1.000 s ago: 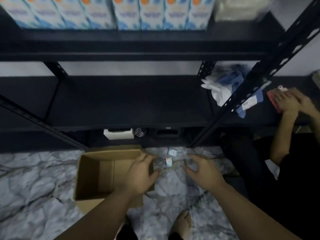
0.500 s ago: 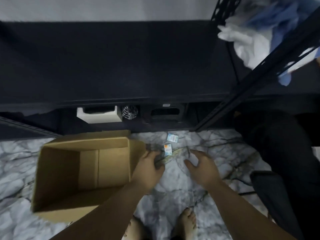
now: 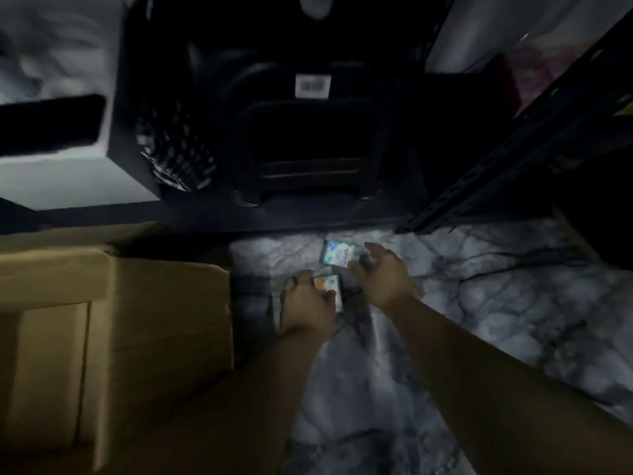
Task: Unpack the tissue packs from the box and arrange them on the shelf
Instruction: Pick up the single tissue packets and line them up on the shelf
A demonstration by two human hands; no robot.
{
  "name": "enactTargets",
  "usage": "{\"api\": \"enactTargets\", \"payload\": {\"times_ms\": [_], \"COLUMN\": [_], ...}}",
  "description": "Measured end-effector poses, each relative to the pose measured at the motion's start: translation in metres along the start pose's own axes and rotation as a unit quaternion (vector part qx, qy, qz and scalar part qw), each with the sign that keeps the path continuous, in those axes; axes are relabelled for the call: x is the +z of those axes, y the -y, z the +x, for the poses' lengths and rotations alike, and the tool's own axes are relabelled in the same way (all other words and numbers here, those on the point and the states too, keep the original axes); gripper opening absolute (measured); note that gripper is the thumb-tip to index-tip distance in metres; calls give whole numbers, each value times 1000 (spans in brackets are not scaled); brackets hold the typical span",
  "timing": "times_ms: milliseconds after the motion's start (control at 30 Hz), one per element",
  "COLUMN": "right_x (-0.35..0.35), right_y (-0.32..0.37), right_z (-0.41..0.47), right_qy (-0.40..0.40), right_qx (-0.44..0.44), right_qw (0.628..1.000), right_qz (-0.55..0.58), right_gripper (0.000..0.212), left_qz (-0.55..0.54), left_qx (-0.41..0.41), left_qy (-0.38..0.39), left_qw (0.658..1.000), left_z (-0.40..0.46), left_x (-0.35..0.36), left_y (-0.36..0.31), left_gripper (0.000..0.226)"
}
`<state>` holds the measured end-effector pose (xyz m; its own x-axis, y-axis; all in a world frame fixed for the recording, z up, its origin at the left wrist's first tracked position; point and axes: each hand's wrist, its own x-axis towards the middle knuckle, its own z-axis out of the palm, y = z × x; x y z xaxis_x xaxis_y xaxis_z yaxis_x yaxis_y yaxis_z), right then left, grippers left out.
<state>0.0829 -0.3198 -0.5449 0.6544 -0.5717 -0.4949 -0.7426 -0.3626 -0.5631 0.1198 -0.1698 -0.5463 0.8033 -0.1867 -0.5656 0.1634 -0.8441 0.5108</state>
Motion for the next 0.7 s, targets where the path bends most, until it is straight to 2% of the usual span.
{"api": "enactTargets", "payload": {"times_ms": [67, 167, 300, 367, 467, 567, 700], "right_x": [21, 43, 51, 50, 45, 37, 8], "right_y": [-8, -21, -33, -37, -36, -31, -10], "right_z": [22, 44, 58, 60, 50, 30, -16], "right_qy": [-14, -44, -53, -53, -36, -34, -66], "right_qx": [5, -10, -39, -35, -21, -5, 15], "right_qw": [1000, 999, 998, 997, 994, 980, 955], "right_qz": [13, -5, 0, 34, 100, 197, 288], "right_gripper": [65, 60, 43, 36, 39, 41, 33], "left_qz": [-8, -1, -101, -150, -237, -299, -349], "left_qx": [-27, -38, -37, -49, -88, -129, -140], "left_qy": [-11, -38, -55, -55, -56, -54, -55], "left_qw": [1000, 999, 993, 986, 966, 944, 925], "left_z": [16, 31, 46, 46, 37, 20, -26], "left_x": [21, 44, 56, 54, 47, 41, 9], "left_y": [7, 14, 24, 27, 24, 19, -3], "left_gripper": [55, 64, 48, 36, 20, 28, 33]}}
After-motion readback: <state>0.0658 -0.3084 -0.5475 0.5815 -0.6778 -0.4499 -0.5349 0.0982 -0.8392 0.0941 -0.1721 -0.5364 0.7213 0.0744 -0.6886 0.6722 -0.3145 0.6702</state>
